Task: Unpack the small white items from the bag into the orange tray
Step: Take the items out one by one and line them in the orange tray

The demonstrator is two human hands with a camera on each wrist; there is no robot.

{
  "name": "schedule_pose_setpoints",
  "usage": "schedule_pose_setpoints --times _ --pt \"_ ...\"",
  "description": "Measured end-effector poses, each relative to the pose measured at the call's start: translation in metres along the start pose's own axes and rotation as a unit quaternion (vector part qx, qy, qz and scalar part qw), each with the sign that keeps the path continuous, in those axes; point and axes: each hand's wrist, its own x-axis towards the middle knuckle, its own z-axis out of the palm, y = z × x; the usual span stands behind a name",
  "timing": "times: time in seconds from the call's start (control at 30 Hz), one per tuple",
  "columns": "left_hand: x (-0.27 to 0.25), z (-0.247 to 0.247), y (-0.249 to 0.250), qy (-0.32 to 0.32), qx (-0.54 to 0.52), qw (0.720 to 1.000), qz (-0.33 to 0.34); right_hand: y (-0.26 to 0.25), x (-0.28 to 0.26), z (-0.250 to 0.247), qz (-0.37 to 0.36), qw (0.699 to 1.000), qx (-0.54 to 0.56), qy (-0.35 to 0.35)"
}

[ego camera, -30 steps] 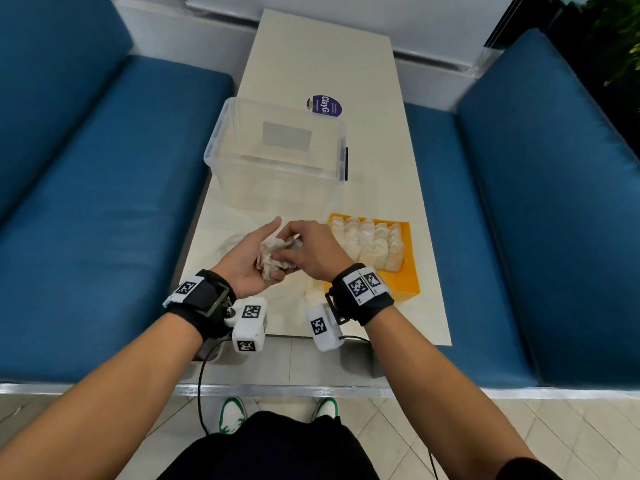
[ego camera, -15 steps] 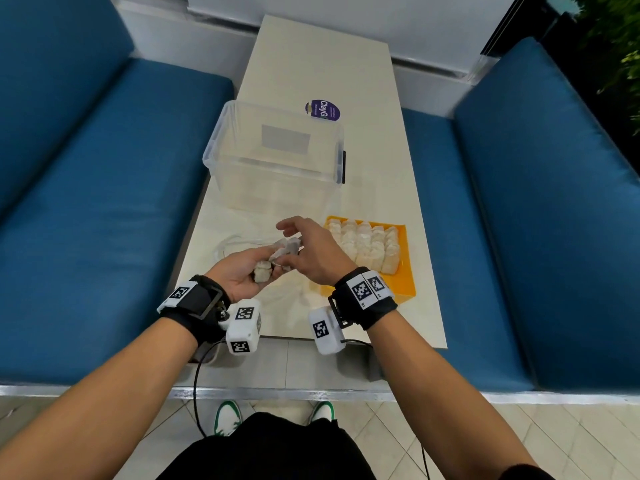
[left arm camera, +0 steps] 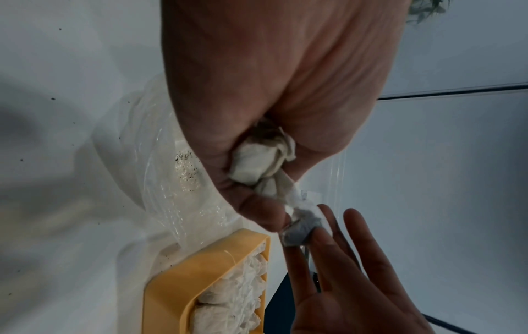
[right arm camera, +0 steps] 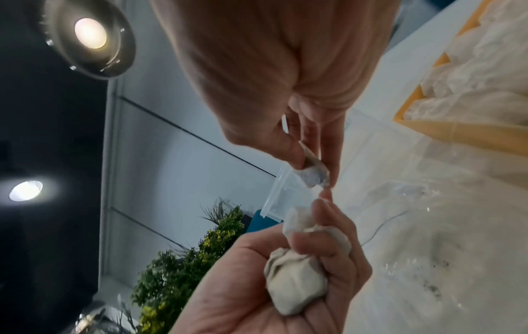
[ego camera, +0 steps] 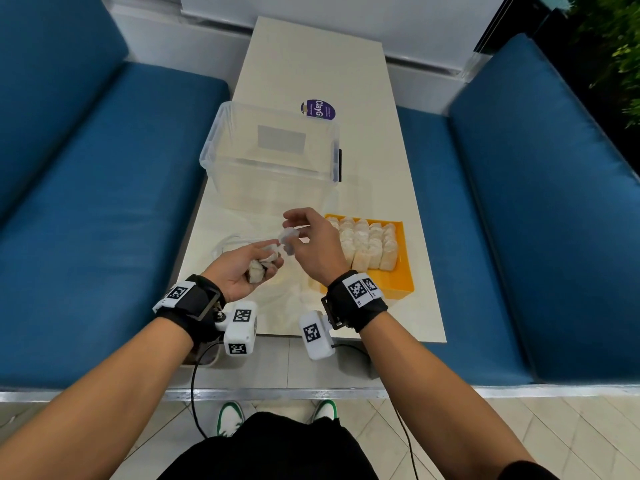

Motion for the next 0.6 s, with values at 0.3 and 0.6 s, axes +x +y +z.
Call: schedule_pose_setpoints --times 0.3,0.6 --pt "-0.001 0.001 -0.002 -0.079 0.126 0.989 0.009 -0.002 -0.003 -0.002 0.048 0.989 0.139 -0.016" --pt "0.004 0.003 -0.008 -0.015 0.221 0.971 0.088 0.002 0.007 -0.015 -0.002 1.0 0.002 0.0"
